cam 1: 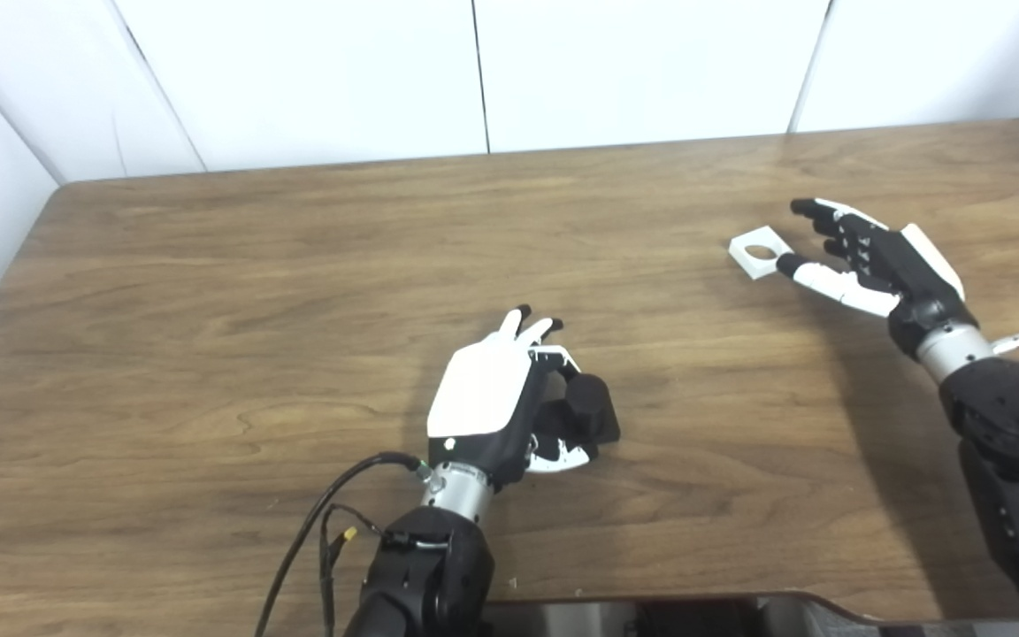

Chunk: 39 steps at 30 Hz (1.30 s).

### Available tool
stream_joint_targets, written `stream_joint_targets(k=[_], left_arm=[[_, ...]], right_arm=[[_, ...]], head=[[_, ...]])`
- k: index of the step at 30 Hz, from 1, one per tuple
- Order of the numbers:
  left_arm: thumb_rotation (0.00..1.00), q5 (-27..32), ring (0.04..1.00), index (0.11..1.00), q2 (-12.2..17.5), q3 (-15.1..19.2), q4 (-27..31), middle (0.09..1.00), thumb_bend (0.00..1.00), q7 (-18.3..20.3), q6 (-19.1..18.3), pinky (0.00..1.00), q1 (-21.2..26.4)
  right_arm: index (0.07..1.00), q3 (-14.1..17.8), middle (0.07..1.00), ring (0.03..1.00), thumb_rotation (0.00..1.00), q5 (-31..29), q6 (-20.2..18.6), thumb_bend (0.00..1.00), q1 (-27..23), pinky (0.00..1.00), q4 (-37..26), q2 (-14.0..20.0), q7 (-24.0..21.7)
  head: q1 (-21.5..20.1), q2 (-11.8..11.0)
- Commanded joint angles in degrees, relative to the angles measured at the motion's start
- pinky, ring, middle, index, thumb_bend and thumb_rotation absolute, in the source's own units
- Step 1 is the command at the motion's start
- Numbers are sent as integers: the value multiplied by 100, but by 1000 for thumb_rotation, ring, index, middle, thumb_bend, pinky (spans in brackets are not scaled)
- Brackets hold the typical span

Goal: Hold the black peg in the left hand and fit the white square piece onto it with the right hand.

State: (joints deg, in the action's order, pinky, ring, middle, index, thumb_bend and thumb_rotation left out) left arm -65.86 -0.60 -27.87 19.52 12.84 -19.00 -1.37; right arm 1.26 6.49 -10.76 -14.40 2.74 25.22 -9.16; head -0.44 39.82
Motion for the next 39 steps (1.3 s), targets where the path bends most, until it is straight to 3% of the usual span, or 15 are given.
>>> stream_joint_targets(k=[1, 7, 19, 39], left_arm=[[68, -90, 1000, 492, -2, 3, -53, 914, 517, -42, 40, 924, 2], [69, -99, 1000, 493, -1, -2, -42, 916, 516, -28, 25, 919, -23], [67, -71, 990, 493, 3, -16, -72, 909, 517, -98, 46, 914, -48], [69, -92, 991, 493, -43, -43, -87, 909, 516, -148, 5, 923, -75]], right_arm=[[816, -34, 900, 919, 416, 249, 324, 817, -328, 911, -75, 225, 54], [821, -231, 895, 917, 364, 708, 552, 833, -457, 910, 71, 434, 51], [846, -566, 919, 925, 376, 1401, 448, 843, -745, 877, 116, 725, -176], [840, -969, 921, 951, 299, 1906, 705, 820, -1455, 872, 642, 1119, -631]], head=[[-6, 8], [-12, -2], [-6, -46], [14, -71]])
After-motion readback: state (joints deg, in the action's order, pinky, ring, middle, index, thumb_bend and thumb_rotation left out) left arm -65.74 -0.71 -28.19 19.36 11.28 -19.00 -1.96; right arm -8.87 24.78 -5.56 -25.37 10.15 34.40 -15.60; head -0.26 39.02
